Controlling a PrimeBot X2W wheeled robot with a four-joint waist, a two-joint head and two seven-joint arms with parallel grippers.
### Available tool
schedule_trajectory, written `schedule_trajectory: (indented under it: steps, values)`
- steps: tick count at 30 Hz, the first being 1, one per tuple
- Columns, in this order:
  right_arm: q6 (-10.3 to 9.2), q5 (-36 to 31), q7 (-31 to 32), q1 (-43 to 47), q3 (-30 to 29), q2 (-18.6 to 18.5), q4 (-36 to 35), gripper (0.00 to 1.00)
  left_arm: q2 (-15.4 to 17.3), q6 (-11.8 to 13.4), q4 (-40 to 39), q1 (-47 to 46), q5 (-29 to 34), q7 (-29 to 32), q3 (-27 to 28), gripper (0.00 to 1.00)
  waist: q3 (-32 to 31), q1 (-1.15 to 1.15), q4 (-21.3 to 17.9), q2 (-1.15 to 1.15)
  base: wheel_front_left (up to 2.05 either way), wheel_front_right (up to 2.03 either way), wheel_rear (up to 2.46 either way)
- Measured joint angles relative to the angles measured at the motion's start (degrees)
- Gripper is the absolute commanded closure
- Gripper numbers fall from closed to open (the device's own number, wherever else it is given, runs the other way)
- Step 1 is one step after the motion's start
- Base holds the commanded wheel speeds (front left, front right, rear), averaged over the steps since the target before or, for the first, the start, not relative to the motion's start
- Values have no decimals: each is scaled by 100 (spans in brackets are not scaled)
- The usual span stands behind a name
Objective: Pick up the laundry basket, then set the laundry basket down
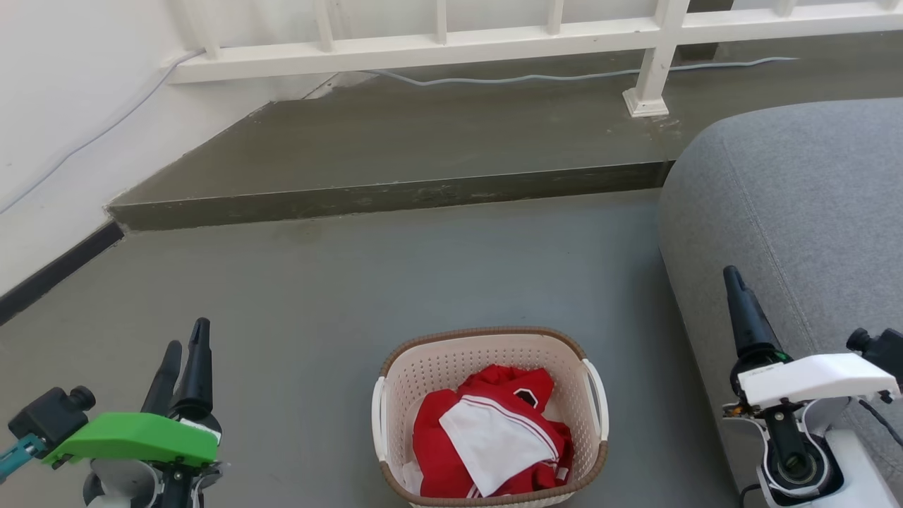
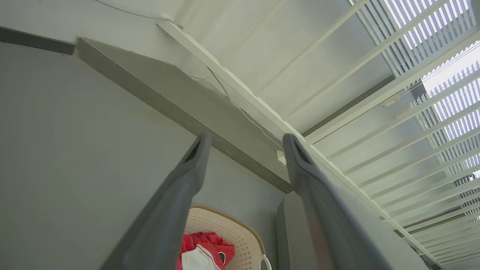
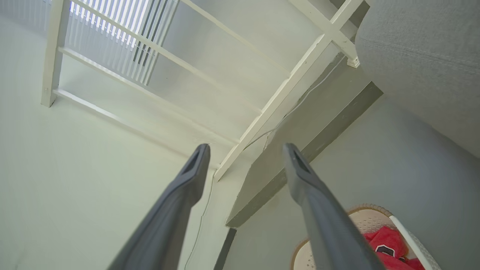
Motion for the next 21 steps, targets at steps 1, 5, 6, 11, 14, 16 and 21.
schedule_trajectory:
  steps: [1,5,6,11,14,16,21]
  values:
    - [-2,-114,-35,-8,24,0,-10,0,0,9,-10,0,89,-25,-5,0,3,0,0,0,0,0,0]
    - [-82,-546,-107,-9,105,-3,-45,0,-3,43,-71,-1,498,-98,-21,0,14,0,2,0,0,0,0]
    - [-82,-546,-107,-9,105,-3,-45,0,-3,43,-71,-1,498,-98,-21,0,14,0,2,0,0,0,0]
    - [-155,-1018,-190,-9,216,-3,-60,0,-24,44,-164,-3,1014,-200,-65,0,19,0,3,0,0,0,0]
    - [-243,-1271,-242,-9,245,0,-60,0,-43,44,-183,-4,1259,-250,-92,0,21,0,1,0,0,0,0]
    - [-250,-1439,-291,-9,268,3,-59,0,-51,44,-193,-5,1440,-302,-112,0,23,0,-1,0,0,0,0]
    - [-322,-1852,-378,-9,336,15,-68,0,-85,44,-232,-8,1847,-404,-165,0,26,0,-9,0,0,0,0]
